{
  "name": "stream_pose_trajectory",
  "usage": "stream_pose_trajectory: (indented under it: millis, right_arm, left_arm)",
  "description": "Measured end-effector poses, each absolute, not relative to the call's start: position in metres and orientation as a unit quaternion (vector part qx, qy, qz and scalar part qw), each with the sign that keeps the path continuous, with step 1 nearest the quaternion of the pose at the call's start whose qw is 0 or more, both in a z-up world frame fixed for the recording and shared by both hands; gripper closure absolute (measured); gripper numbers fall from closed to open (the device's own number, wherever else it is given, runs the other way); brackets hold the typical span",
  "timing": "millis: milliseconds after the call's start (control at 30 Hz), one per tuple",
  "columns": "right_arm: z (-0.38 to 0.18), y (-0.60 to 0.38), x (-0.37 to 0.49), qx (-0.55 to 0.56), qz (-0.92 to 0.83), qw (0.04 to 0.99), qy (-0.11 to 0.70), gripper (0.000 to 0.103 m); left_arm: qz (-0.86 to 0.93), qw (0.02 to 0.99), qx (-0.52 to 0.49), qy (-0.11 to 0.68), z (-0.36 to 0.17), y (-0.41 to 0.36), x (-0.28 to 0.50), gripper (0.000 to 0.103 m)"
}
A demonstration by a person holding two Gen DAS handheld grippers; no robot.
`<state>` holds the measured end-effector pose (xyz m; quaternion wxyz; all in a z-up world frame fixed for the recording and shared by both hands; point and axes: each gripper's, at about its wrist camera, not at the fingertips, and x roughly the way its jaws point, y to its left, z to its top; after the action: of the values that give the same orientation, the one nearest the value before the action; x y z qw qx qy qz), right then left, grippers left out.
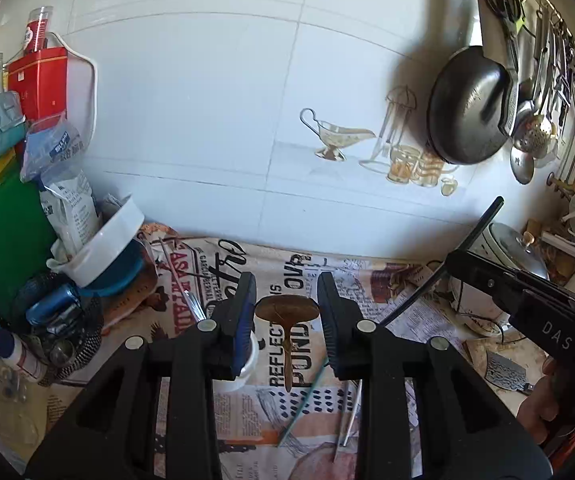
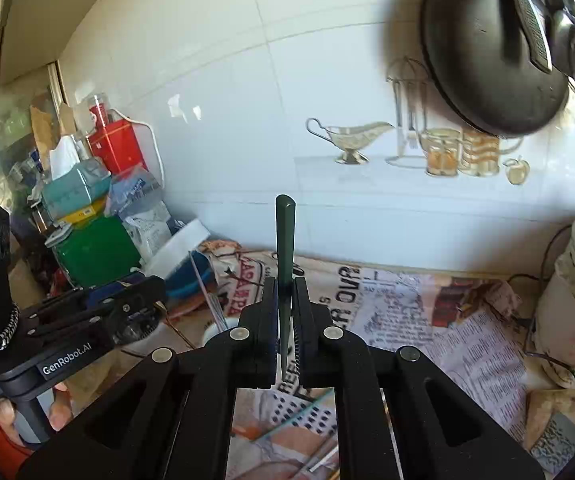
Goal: Organize utensils
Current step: 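Carry the gold spoon and teal chopstick over the white cup with both tools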
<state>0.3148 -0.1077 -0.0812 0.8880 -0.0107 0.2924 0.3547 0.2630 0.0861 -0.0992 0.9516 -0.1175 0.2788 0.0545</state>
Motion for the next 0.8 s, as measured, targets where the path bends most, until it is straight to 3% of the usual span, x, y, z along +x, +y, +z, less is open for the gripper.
stream_pose_trajectory:
  millis: [400,800]
  right_arm:
    - [-0.083,-0.038,0.322,-0.013,0.383,0.876,0.293,0.097]
    - [-0.142,0.014,0.341,-0.045,0.375,0.849,0.369,0.097]
  left_arm:
    - [0.064,0.953,-0.11,0.275,-0.098,0.141,0.277,0.073]
    - [0.072,0.928,-0.115,0.348,-0.166,0.179,0.312,0.073]
